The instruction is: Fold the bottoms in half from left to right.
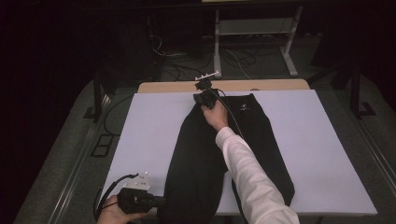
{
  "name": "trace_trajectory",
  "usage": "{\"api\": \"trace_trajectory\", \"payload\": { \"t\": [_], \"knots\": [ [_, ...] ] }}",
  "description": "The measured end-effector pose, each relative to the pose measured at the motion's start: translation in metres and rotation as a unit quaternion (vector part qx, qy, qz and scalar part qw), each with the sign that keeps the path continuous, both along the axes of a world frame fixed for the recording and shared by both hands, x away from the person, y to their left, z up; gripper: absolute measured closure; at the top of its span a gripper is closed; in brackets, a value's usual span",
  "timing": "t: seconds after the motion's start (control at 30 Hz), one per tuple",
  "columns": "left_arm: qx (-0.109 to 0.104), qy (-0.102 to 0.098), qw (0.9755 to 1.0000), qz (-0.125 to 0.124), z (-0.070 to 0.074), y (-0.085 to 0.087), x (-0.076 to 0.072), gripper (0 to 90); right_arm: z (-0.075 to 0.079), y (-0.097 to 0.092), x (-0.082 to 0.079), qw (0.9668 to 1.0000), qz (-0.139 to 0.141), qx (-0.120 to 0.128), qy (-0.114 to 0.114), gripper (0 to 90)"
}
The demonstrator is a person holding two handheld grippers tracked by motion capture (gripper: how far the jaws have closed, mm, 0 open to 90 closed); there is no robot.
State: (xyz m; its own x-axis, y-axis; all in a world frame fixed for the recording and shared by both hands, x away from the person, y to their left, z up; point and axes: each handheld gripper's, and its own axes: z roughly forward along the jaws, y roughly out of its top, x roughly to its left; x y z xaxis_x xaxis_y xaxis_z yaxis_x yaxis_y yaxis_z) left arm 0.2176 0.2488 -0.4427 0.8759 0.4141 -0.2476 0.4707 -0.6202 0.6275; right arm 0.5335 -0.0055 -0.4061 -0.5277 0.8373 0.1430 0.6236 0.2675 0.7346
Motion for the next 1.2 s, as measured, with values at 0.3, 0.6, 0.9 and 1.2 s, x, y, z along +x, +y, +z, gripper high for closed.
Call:
{"api": "trace_trajectory", "payload": {
  "t": [0.3,0.6,0.9,1.2],
  "knots": [
    [-0.002,-0.006,1.0000,0.004,0.007,-0.005,0.001,89.2,0.003,-0.003,0.000,1.0000,0.002,0.003,-0.001,87.1],
    [-0.029,-0.038,0.9988,-0.011,0.026,-0.018,-0.004,89.2,0.011,-0.013,0.002,1.0000,-0.001,0.004,-0.006,87.2],
    [-0.041,-0.045,0.9976,-0.033,0.035,-0.032,-0.004,89.2,0.018,-0.033,0.009,0.9997,-0.016,0.018,-0.003,87.2],
    [-0.083,-0.034,0.9931,-0.075,0.039,-0.052,-0.008,89.2,0.023,-0.056,0.010,0.9994,-0.029,0.017,-0.003,87.2]
  ]
}}
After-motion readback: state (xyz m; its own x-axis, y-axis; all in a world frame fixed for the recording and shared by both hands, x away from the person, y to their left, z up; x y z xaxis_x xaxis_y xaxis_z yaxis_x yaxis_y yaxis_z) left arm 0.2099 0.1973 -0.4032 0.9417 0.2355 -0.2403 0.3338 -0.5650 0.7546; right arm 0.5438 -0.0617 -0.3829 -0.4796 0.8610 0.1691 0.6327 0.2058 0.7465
